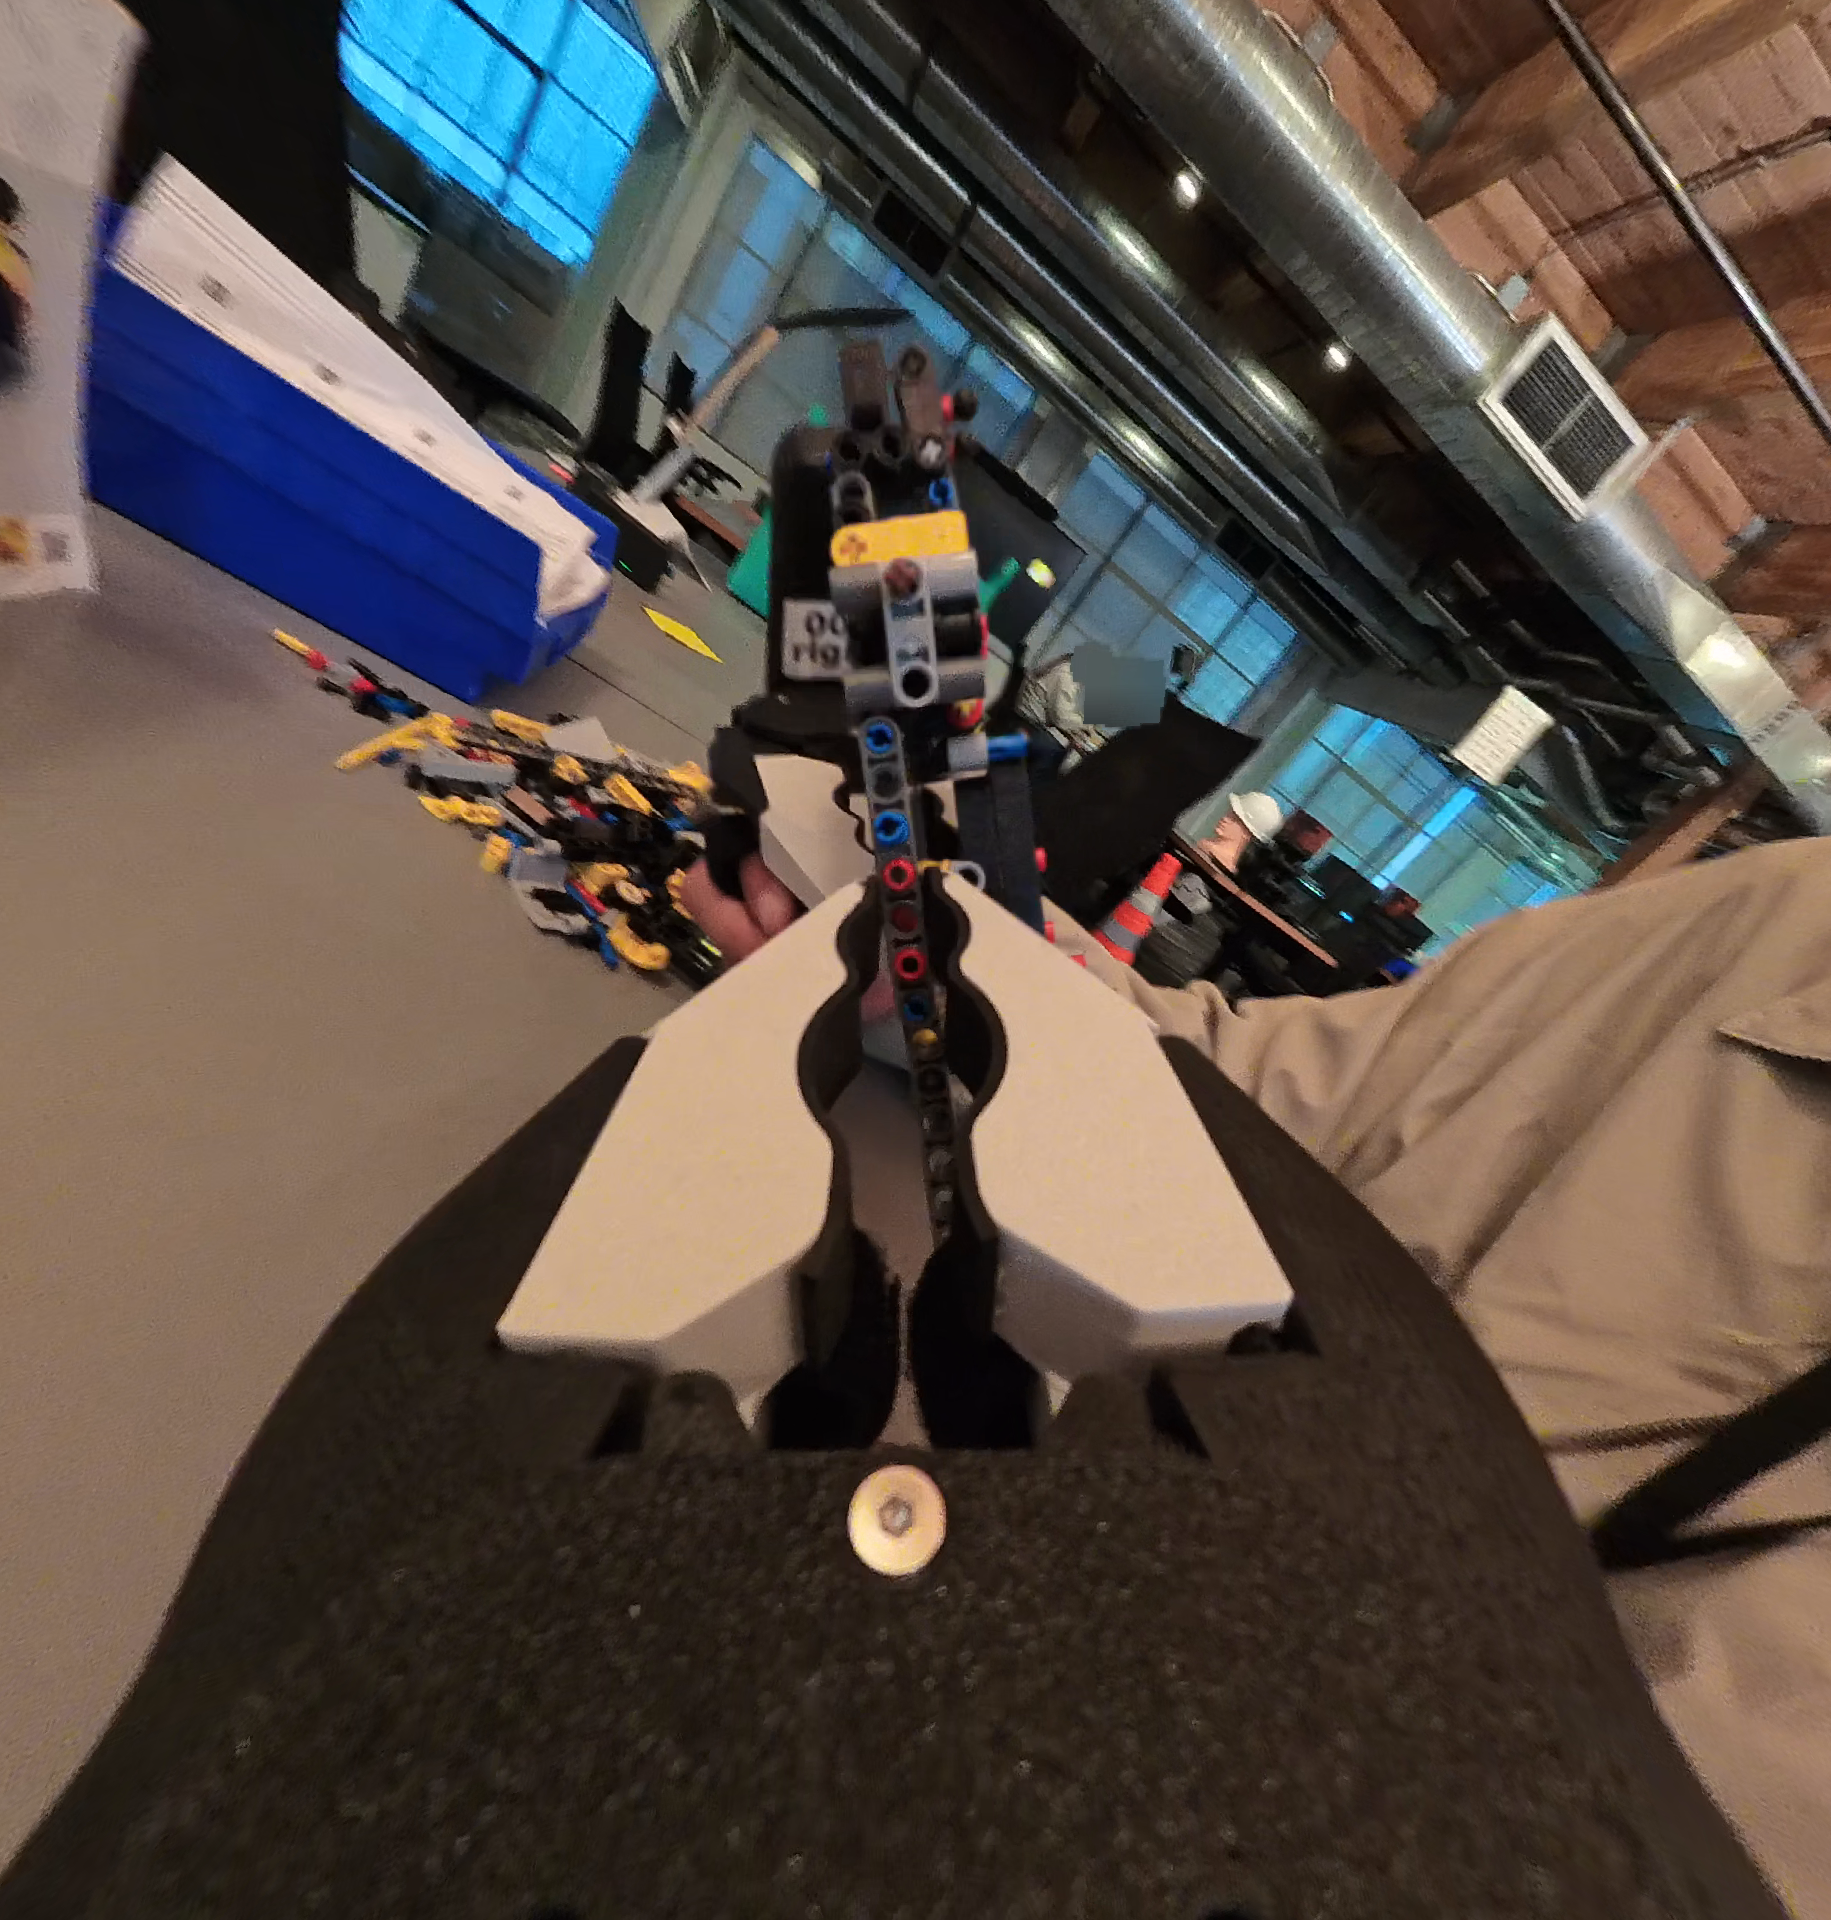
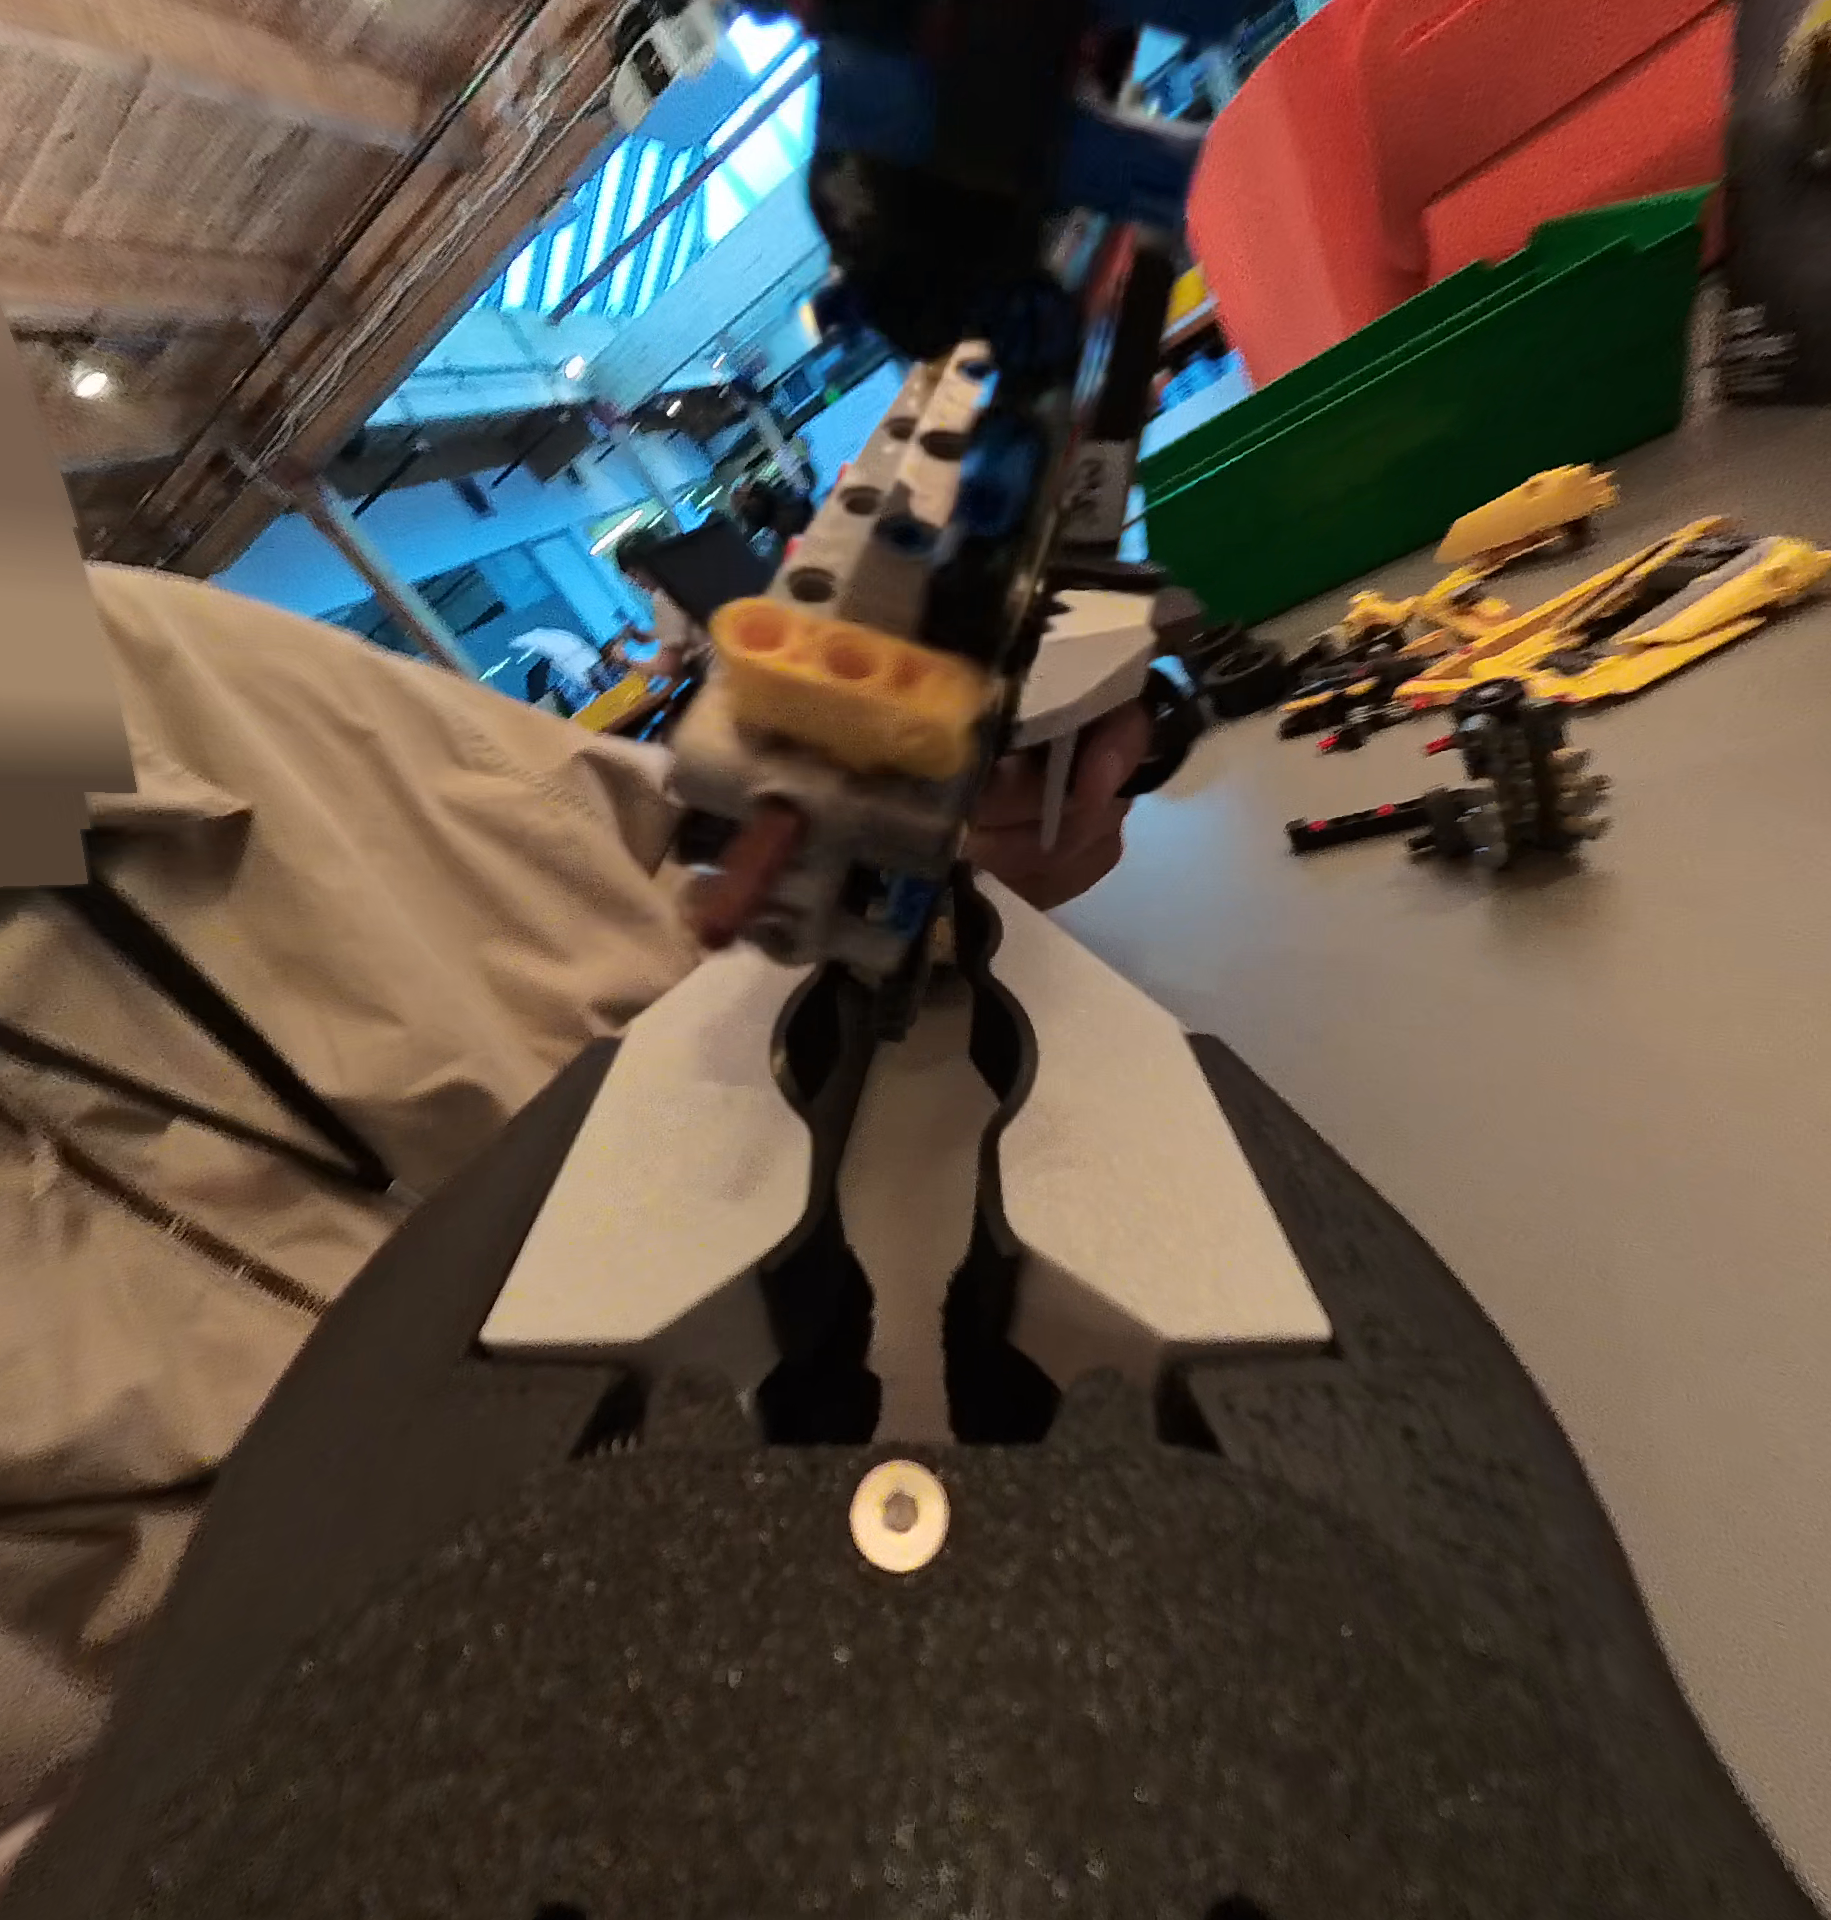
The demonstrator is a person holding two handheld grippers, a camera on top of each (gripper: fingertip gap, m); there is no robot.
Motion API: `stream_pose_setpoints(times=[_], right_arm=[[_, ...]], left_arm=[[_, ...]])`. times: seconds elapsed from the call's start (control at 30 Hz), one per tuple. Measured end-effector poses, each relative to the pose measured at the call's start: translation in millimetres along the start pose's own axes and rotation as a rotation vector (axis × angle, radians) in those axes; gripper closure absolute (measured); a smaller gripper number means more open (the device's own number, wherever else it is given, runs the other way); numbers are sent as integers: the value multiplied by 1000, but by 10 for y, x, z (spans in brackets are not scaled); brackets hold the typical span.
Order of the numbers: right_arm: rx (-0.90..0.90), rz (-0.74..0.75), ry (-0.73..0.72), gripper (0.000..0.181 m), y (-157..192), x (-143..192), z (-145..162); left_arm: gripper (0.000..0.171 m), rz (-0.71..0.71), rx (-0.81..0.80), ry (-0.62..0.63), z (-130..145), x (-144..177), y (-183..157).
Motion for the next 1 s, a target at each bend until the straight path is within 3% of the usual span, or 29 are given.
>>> stream_pose_setpoints(times=[0.1,0.23,0.3,0.37,0.5,1.0], right_arm=[[-34,-21,-171,145,-1,61,-235],[-105,1,-237,127,-85,-10,-302],[-129,33,-257,146,-152,-39,-313],[-148,25,-257,148,-139,-16,-321],[-96,99,-121,148,-158,-36,-163],[-79,15,-28,148,-18,-131,-43]], left_arm=[[164,-83,-27,-67,-86,62,119],[164,-145,-50,-44,-5,15,196],[164,-140,-42,-32,48,-33,191],[164,-113,-7,-19,85,-52,194],[162,-94,-63,6,81,-33,168],[164,-16,-176,157,159,1,-28]])
Point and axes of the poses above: each gripper's, where its closed fingertips meet, x back along the fingers, z out of its underside, y = z × x across the jaws, the point moved 1 cm from there along x, back along the fingers, and after that the axes turned 15 degrees about -x, right-handed, at the moved point
